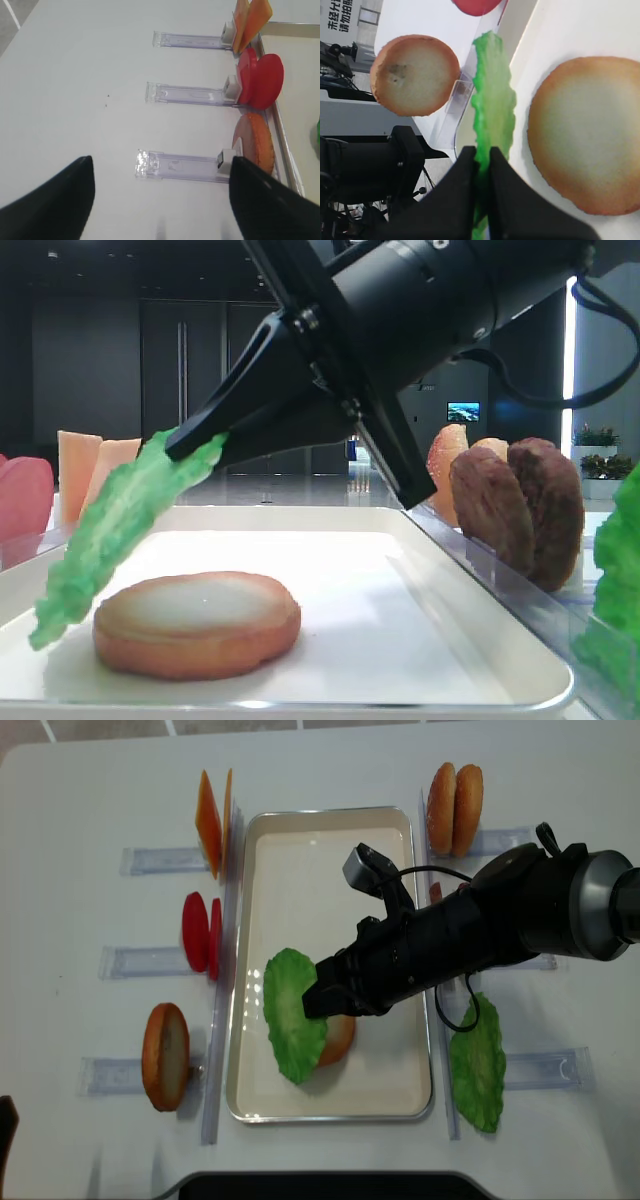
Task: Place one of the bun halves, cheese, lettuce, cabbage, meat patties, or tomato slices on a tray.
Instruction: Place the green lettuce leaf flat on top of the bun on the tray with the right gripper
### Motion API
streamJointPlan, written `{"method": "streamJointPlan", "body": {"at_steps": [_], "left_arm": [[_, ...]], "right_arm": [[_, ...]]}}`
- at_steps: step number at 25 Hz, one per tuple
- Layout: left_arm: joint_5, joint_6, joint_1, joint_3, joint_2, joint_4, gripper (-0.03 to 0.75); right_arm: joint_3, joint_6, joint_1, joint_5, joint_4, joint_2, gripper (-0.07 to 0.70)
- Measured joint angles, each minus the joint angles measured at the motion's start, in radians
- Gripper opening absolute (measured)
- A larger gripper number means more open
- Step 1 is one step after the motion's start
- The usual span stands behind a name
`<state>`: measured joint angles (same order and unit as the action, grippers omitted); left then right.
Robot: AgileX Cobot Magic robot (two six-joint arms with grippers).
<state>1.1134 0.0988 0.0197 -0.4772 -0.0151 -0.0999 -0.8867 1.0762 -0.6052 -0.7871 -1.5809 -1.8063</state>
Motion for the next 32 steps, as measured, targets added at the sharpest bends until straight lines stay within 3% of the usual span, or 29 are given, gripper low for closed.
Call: {"method": "streamJointPlan", "body": {"at_steps": [9,24,28,32], "left_arm": [[0.0,-0.001,0.0,0.0,0.0,0.0,0.643],[0.0,-0.001,0.0,0.0,0.0,0.0,0.643],[0.0,-0.001,0.0,0.0,0.0,0.0,0.643],[0.0,-0.001,0.0,0.0,0.0,0.0,0.643]], "right_arm": [[0.0,0.001,0.017,0.036,0.068,0.0,0.023],[0.0,-0.025,0.018,0.154,0.183,0.0,0.033],[0.0,-0.026,0.018,0.165,0.203,-0.001,0.151],[0.0,-0.026,0.018,0.167,0.204,-0.001,0.403]]}}
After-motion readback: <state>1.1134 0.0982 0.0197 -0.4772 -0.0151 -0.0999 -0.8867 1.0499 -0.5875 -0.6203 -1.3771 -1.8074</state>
